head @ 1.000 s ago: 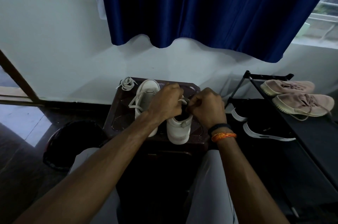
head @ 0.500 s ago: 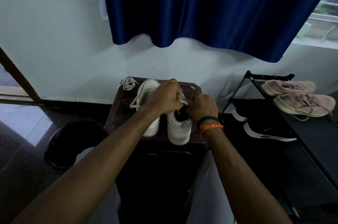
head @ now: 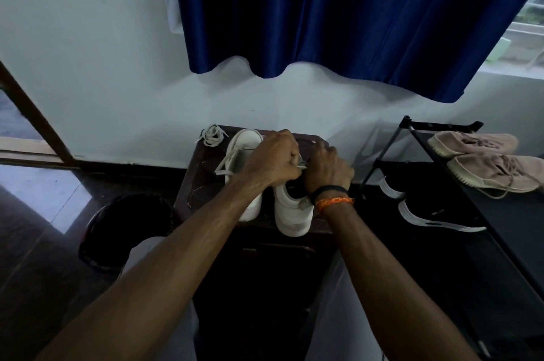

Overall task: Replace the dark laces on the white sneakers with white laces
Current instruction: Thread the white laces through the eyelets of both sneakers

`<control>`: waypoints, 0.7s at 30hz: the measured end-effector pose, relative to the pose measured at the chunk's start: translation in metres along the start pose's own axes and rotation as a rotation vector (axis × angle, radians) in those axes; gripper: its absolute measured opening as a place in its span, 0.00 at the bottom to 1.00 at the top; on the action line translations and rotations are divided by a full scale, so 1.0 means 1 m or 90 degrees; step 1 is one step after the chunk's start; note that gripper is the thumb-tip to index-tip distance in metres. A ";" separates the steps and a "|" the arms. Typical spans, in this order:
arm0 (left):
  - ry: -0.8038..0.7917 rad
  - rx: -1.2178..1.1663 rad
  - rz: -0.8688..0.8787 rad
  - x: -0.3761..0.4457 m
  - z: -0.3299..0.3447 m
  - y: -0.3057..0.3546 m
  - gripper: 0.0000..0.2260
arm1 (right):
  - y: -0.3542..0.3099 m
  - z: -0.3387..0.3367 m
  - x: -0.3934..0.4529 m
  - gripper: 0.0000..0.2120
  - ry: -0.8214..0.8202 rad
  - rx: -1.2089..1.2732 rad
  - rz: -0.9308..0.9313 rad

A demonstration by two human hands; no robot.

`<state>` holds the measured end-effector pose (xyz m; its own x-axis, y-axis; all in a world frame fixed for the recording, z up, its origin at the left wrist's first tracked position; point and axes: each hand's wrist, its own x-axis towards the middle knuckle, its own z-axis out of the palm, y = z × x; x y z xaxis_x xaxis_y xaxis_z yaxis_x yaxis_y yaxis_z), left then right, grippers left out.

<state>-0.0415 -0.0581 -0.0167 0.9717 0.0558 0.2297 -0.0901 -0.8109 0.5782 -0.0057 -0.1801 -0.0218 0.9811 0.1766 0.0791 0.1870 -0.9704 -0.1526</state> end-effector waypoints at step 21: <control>0.089 0.103 0.062 -0.016 0.012 0.002 0.07 | 0.021 -0.015 -0.039 0.13 0.198 0.322 -0.057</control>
<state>-0.0550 -0.0679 -0.0288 0.9193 0.0443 0.3911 -0.1341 -0.8989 0.4171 -0.0409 -0.2096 -0.0129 0.9142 0.1242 0.3859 0.3437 -0.7420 -0.5756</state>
